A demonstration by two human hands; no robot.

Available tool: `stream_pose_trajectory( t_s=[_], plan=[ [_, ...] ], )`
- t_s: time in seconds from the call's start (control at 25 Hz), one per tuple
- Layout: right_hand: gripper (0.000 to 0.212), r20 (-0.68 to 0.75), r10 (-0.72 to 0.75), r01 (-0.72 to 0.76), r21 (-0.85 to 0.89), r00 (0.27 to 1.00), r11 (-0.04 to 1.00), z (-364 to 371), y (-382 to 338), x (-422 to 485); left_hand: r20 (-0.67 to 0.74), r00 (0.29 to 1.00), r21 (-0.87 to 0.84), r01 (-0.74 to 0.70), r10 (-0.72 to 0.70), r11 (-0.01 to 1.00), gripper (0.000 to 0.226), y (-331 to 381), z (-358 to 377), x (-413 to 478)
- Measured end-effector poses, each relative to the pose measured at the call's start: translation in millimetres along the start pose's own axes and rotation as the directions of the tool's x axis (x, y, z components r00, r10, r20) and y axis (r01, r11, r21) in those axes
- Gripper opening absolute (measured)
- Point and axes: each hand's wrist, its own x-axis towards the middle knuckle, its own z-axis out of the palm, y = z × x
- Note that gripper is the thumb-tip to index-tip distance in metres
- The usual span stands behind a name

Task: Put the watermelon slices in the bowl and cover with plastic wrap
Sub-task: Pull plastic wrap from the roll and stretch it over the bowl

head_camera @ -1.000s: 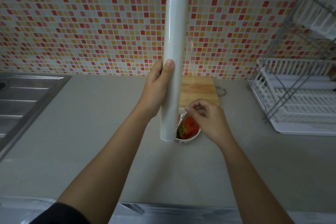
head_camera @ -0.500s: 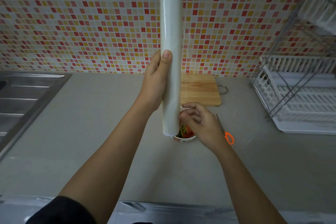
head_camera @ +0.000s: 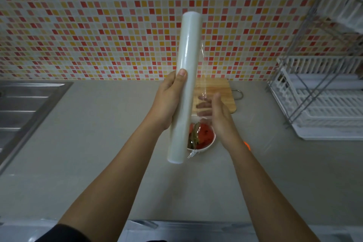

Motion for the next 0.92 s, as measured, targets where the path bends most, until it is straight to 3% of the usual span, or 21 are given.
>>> stream_pose_trajectory(
  t_s=[0.12, 0.28, 0.36, 0.56, 0.68, 0.8, 0.92],
  plan=[
    [0.071, -0.094, 0.016, -0.023, -0.067, 0.995, 0.998, 18.0, -27.2, 27.6, -0.014, 1.0, 0.088, 0.003, -0.002, 0.996, 0.037, -11.4, 4.9, -2.8],
    [0.042, -0.286, -0.072, 0.06, -0.051, 0.956, 0.997, 23.9, -18.4, 32.2, -0.084, 0.996, 0.151, 0.045, -0.033, 0.987, 0.038, -25.8, 8.3, -4.9],
    [0.031, -0.282, -0.13, 0.112, -0.079, 0.951, 0.991, 23.7, -12.8, 34.4, -0.097, 0.993, 0.128, 0.075, -0.063, 0.989, 0.042, -34.8, 11.1, -5.8],
    [0.034, -0.354, -0.162, 0.088, -0.216, 0.921, 0.972, 13.2, 8.3, 41.7, -0.122, 0.986, 0.096, 0.129, -0.117, 0.987, 0.045, -52.4, 20.3, -5.8],
    [0.03, -0.363, -0.13, 0.025, -0.28, 0.923, 0.96, 0.7, 22.6, 46.4, -0.11, 0.958, -0.075, 0.256, -0.263, 0.964, 0.039, -54.0, 23.7, -3.3],
    [0.027, -0.351, -0.107, -0.007, -0.309, 0.93, 0.951, -7.8, 30.6, 48.1, -0.016, 0.906, -0.307, 0.399, -0.424, 0.864, 0.044, -53.1, 24.6, -5.2],
    [0.024, -0.352, -0.089, -0.028, -0.314, 0.932, 0.949, -13.6, 37.2, 47.0, 0.025, 0.902, -0.26, 0.422, -0.431, 0.868, 0.055, -55.8, 25.5, -4.6]
  ],
)
